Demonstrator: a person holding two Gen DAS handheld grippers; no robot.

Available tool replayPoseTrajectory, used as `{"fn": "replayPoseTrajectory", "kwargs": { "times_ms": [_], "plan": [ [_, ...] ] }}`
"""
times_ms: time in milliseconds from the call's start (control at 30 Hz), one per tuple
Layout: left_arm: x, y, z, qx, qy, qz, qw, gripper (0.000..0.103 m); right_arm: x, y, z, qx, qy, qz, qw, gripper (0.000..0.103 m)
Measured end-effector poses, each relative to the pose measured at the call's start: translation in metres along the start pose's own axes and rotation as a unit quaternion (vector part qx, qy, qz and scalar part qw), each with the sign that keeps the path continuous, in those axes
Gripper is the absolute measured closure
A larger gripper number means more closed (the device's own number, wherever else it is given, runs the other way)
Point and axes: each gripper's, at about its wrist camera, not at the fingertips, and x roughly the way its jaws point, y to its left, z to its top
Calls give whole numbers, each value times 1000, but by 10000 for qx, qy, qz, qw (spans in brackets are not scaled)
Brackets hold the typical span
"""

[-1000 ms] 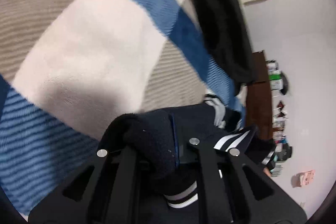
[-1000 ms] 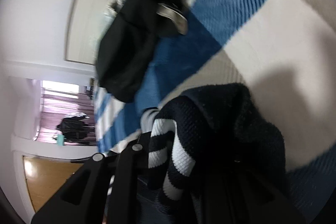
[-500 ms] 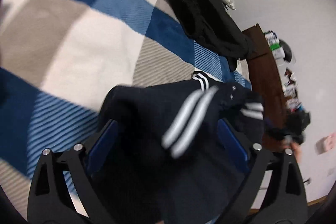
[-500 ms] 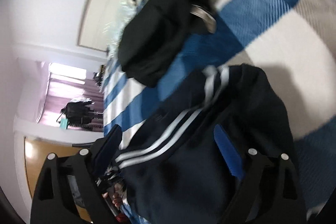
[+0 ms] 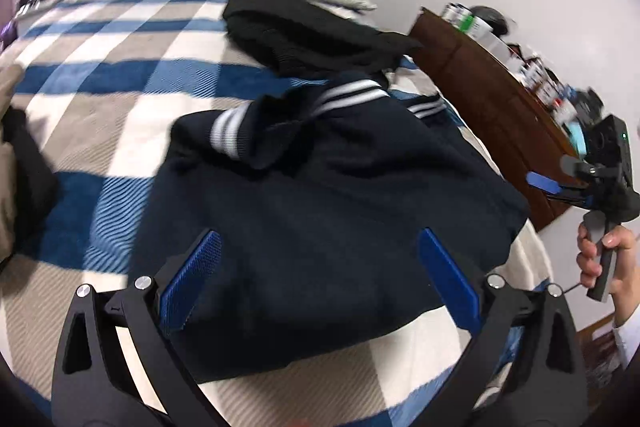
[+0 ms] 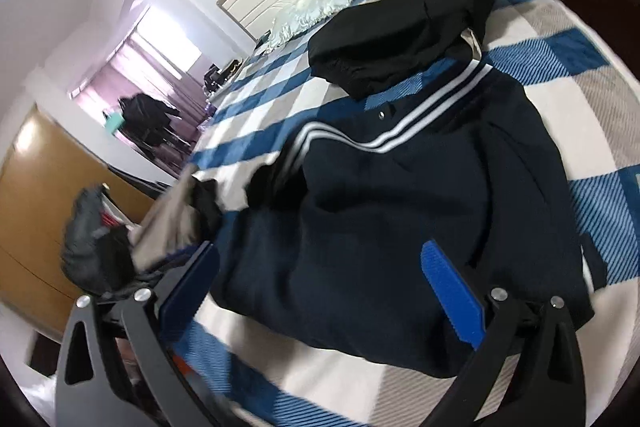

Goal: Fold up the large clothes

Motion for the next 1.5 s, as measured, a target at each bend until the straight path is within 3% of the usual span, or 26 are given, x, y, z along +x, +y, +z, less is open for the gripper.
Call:
{"fn": "replayPoseTrajectory", "kwargs": {
  "times_ms": [100, 167, 267, 467, 633, 733, 800, 867, 1033, 1200, 1233, 1267, 1333, 1367, 1433, 1500],
  "plan": [
    [27, -14, -7, 325, 64, -61, 9994, 6, 20, -20, -16, 82, 68, -323, 9994, 4],
    [49, -10, -15, 382, 328, 112, 9987, 6, 28, -42, -22, 356, 88, -504, 9981, 4],
    [68, 14, -31, 67, 615, 213, 9979, 6, 32, -78, -32, 752, 131, -527, 9957, 5],
    [75, 44, -52, -202, 671, -181, 9974, 7, 51, -112, -48, 765, 457, -490, 9948, 7],
    [75, 36, -45, -372, 572, 123, 9976, 7, 69, -82, -34, 403, 892, -1303, 9866, 4],
    [63, 19, -45, -474, 223, 105, 9986, 7, 58, -41, -12, 33, 964, -942, 9909, 4],
    [58, 3, -46, -373, 20, 12, 9993, 7, 46, -8, 7, -392, 709, -874, 9929, 4],
    [59, -7, -45, -229, -26, 209, 9995, 6, 41, 33, 32, -959, 423, -954, 9899, 4],
    [74, -36, -44, 463, -140, 499, 9976, 6, 90, 102, 76, -2173, 613, -1460, 9632, 4],
    [87, -20, -53, 21, 140, 302, 9994, 6, 183, 141, 81, -3397, 1242, -1917, 9124, 4],
    [86, -20, -55, 68, 148, 310, 9994, 6, 207, 150, 78, -3534, 1459, -1740, 9075, 4],
    [85, -21, -56, 128, 159, 338, 9992, 6, 217, 154, 76, -3514, 1601, -1437, 9112, 4],
    [85, -25, -60, 280, 192, 387, 9987, 6, 248, 162, 73, -2943, 2348, -238, 9261, 4],
    [85, -26, -61, 343, 210, 397, 9984, 6, 260, 163, 72, -2638, 2556, 6, 9301, 4],
    [84, -23, -64, 327, 212, 343, 9987, 6, 290, 160, 71, -2024, 2895, 296, 9351, 4],
    [83, -24, -64, 301, 225, 335, 9987, 6, 309, 158, 75, -1898, 2877, 272, 9383, 4]
  ]
}}
